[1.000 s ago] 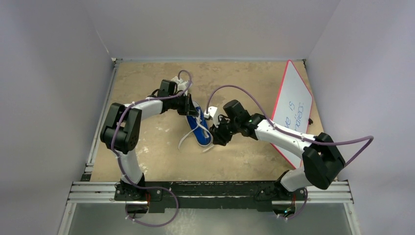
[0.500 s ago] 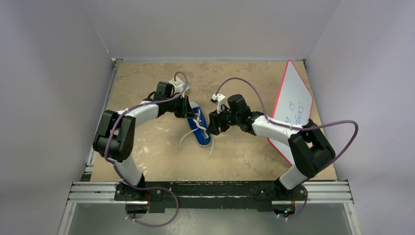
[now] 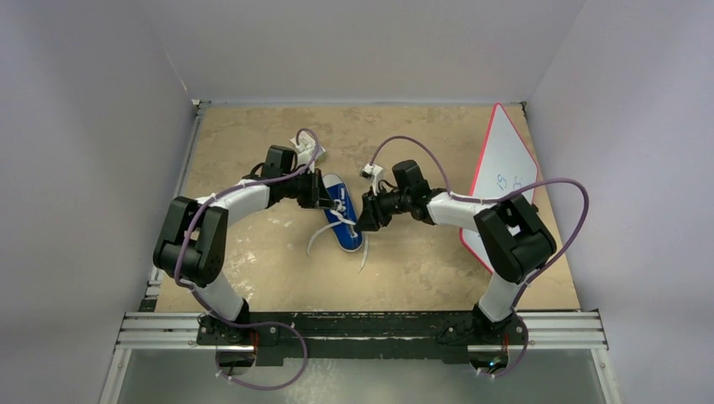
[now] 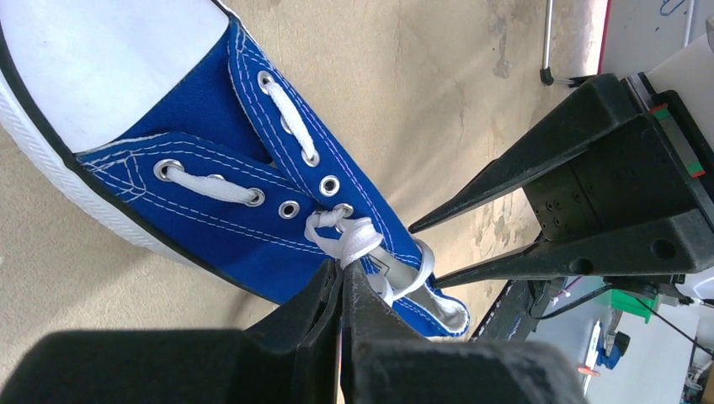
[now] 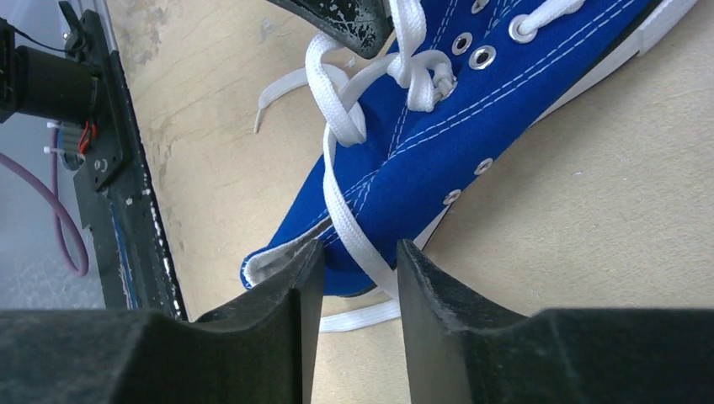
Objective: Tie the shoes
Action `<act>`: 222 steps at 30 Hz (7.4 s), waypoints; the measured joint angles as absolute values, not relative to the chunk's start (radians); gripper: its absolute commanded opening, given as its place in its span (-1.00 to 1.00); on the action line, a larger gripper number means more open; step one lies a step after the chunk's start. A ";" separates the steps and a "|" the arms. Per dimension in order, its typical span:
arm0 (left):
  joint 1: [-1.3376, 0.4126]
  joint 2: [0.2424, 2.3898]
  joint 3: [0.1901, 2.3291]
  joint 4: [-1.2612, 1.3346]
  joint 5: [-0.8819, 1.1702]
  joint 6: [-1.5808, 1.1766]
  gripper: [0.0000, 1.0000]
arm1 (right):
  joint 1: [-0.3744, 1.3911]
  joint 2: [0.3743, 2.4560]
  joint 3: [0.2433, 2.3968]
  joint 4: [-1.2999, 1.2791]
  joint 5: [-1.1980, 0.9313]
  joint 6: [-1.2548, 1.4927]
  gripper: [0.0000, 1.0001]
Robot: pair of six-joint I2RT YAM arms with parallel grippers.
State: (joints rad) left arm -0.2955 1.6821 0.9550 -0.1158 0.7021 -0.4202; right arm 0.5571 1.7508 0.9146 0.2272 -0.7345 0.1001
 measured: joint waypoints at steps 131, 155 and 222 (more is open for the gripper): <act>-0.330 1.805 1.052 -0.244 0.675 -0.333 -0.96 | 0.551 1.979 1.292 0.035 -0.645 0.276 -0.41; -0.330 1.804 1.056 -0.242 0.676 -0.357 -1.00 | 0.680 1.995 1.408 -0.128 -0.350 0.061 -0.46; -0.297 1.882 0.686 0.836 0.852 -1.060 -1.00 | 0.584 1.929 1.264 0.116 -0.768 0.391 -0.28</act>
State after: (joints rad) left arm -0.2966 1.8816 0.6865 0.8360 0.8524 -1.0595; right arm 0.5842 1.9289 1.2644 0.1158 -0.7685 0.3908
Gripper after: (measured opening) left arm 0.020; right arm 0.303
